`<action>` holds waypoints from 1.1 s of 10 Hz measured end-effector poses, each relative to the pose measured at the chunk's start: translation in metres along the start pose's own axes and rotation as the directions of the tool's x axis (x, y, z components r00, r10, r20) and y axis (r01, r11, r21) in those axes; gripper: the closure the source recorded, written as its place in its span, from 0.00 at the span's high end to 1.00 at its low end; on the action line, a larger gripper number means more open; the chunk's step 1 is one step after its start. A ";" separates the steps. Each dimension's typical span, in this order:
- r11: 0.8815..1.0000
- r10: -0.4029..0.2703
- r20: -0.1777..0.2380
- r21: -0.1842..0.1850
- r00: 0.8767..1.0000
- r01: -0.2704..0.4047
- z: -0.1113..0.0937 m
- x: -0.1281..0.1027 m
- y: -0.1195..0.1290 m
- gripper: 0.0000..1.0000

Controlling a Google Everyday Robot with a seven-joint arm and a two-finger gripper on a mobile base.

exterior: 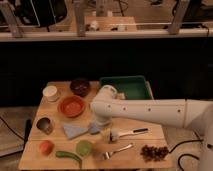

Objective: Place sponge in red bowl

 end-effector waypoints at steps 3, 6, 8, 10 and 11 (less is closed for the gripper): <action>1.000 -0.001 0.026 0.001 1.000 0.001 0.012 -0.003 -0.003 0.80; 1.000 -0.002 0.044 -0.002 0.999 0.002 0.024 -0.007 -0.012 0.80; 1.000 0.003 0.055 -0.009 0.998 -0.002 0.035 -0.007 -0.018 0.80; 1.000 0.023 0.059 -0.018 0.998 -0.022 0.045 -0.005 -0.022 0.80; 0.999 0.037 0.061 -0.023 0.997 -0.036 0.048 -0.004 -0.023 0.80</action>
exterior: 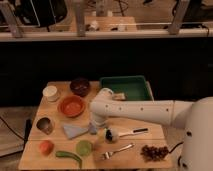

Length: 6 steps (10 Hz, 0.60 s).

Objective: Place sponge in red bowl

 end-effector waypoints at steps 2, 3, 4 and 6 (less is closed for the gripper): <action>0.999 0.037 0.004 -0.011 0.999 -0.037 0.010 0.004 -0.003 0.80; 0.999 0.050 0.006 -0.014 0.999 -0.050 0.013 0.005 -0.005 0.80; 0.998 0.061 0.008 -0.017 0.998 -0.060 0.015 0.006 -0.006 0.80; 0.996 0.083 0.005 -0.028 0.997 -0.083 0.021 0.010 -0.009 0.80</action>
